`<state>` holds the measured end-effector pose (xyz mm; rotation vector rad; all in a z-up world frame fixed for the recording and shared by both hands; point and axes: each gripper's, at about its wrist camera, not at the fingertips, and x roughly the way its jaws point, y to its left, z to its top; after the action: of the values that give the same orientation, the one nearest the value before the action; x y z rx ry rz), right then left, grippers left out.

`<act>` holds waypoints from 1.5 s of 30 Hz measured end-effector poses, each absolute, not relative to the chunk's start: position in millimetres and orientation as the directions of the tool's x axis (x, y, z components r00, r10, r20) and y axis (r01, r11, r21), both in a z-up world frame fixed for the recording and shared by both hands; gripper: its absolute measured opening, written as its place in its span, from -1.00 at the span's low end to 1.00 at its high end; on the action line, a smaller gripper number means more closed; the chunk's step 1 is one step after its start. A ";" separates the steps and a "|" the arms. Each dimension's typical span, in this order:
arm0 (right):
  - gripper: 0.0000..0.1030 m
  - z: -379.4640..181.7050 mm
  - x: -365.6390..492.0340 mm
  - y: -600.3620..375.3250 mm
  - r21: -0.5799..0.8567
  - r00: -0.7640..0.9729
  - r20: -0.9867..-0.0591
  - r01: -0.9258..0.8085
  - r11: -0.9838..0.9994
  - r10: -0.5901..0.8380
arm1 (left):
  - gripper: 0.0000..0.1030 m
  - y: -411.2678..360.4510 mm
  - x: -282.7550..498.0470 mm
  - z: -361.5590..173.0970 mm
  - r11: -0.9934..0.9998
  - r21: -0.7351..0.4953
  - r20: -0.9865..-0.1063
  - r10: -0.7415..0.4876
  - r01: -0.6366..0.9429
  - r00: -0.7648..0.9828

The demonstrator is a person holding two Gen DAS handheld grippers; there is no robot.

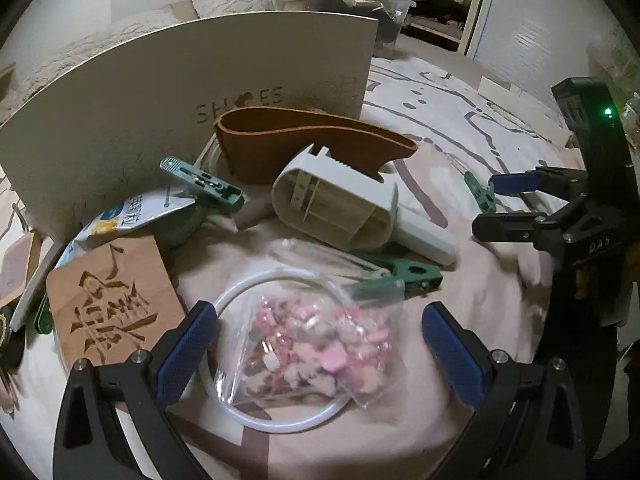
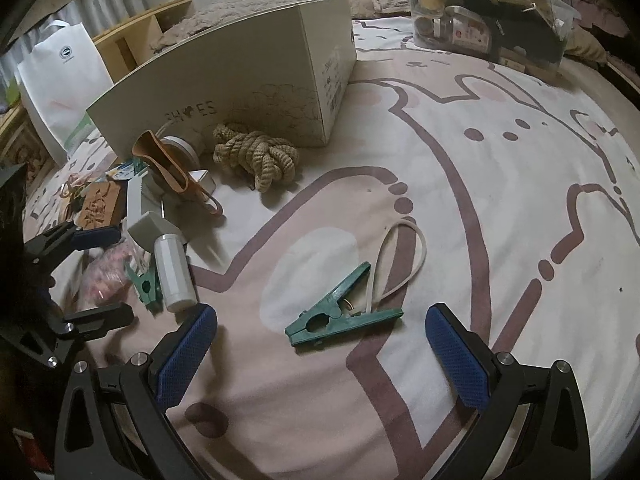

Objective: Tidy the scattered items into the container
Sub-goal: 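Move the right tool onto the green clothespin while the left tool approaches the pink candy bag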

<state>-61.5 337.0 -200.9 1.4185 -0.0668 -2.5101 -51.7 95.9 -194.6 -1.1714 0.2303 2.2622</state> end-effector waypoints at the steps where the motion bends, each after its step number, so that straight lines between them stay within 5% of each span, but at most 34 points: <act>1: 1.00 -201.7 -62.0 336.4 0.163 -0.489 -0.839 0.196 -0.967 -0.241 | 1.00 96.4 -52.1 -195.3 -0.812 -0.112 -0.793 0.421 -0.573 -0.441; 11: 1.00 -203.3 -56.9 343.2 0.227 -0.562 -0.790 0.100 -0.969 -0.244 | 1.00 86.6 -55.9 -193.0 -0.817 -0.207 -0.781 0.469 -0.539 -0.411; 21: 0.98 -207.2 -48.4 323.0 0.111 -0.643 -0.760 0.020 -0.994 -0.098 | 0.93 84.7 -40.7 -180.7 -0.820 -0.105 -0.735 0.446 -0.563 -0.511; 32: 0.11 -202.5 -38.4 331.8 0.151 -0.712 -0.696 -0.016 -0.988 -0.094 | 0.76 94.4 -38.3 -186.6 -0.802 -0.067 -0.758 0.428 -0.594 -0.492; 42: -0.10 -202.7 -35.0 328.1 0.152 -0.719 -0.686 0.009 -0.988 -0.112 | 0.76 89.9 -49.5 -197.3 -0.832 -0.153 -0.789 0.427 -0.533 -0.442; 45: -0.14 -203.0 -34.5 325.2 0.134 -0.720 -0.685 0.019 -0.991 -0.106 | 0.57 89.1 -48.7 -198.0 -0.840 -0.117 -0.791 0.401 -0.530 -0.462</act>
<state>-34.5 325.2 -203.0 1.1454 -0.1803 -2.8469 -48.7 89.1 -198.0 -1.1856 0.1959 2.2921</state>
